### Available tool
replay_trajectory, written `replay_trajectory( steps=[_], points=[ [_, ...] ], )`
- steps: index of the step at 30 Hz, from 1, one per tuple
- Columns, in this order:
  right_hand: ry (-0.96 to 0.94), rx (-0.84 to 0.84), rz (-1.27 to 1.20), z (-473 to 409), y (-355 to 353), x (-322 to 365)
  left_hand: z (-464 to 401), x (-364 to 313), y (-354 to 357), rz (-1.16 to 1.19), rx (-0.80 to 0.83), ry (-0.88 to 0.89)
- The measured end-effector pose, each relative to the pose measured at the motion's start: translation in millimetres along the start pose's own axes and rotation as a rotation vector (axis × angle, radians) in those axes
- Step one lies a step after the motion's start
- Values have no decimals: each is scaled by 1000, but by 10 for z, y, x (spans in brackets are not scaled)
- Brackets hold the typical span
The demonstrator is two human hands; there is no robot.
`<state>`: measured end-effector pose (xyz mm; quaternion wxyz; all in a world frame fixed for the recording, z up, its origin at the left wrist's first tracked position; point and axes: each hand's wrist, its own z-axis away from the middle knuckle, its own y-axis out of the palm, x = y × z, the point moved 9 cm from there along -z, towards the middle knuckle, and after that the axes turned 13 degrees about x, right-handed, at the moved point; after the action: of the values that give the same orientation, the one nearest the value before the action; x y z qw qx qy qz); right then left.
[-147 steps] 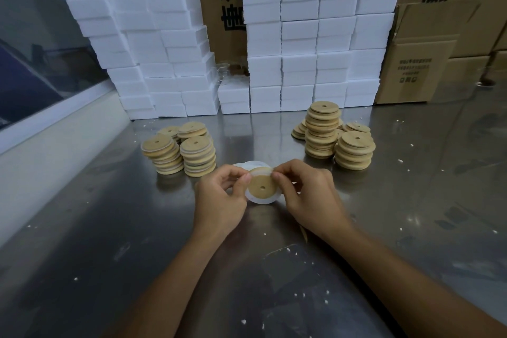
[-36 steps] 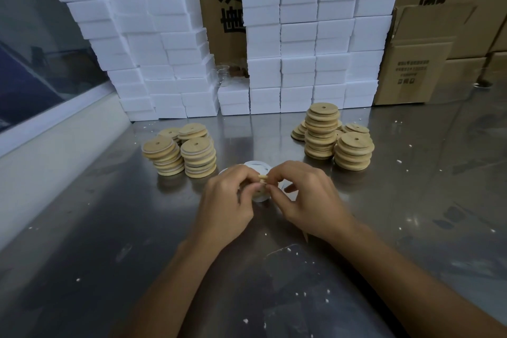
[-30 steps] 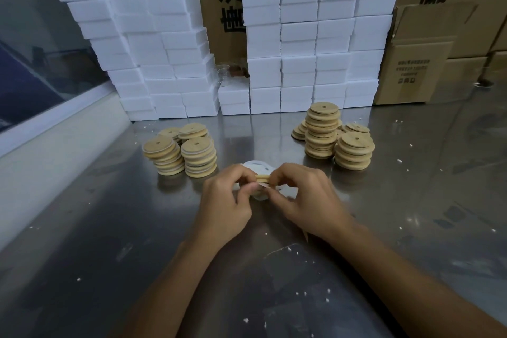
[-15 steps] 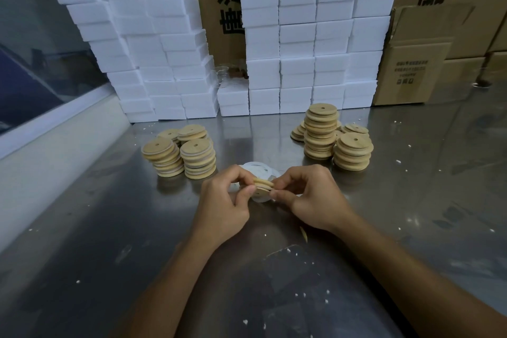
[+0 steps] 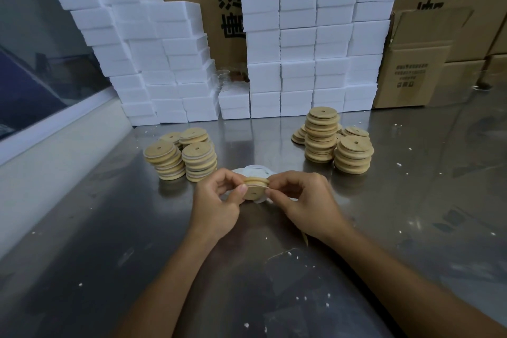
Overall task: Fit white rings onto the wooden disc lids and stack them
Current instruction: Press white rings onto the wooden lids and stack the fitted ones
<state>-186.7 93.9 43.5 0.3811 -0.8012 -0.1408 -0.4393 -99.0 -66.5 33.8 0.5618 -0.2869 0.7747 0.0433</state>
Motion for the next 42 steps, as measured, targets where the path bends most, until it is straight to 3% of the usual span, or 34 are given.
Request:
replay_trajectory(
  steps=[6,13,20,26,31,36,42],
  points=[
    [94,17,-35,-57,-29,-95,-3,58,22,89,11,-80],
    [64,-9,-27,-12,-31,-84,3,91,53,183,-12,-113],
    [76,-71,-212,-13,-91,-171,44,126,116,326,-39,-130],
    [-144,-148,69,70,-149,95,40,-119,193,-86,23,89],
    [-348,-202,302,126,-131,387,47,-277,186,-155,-29,227],
    [-276,-235,218,109,-188,324,32,-238,147,-175,-45,221],
    [-161,-157,166,58,-148,208,20,-114,111,-119,-31,127]
  ],
)
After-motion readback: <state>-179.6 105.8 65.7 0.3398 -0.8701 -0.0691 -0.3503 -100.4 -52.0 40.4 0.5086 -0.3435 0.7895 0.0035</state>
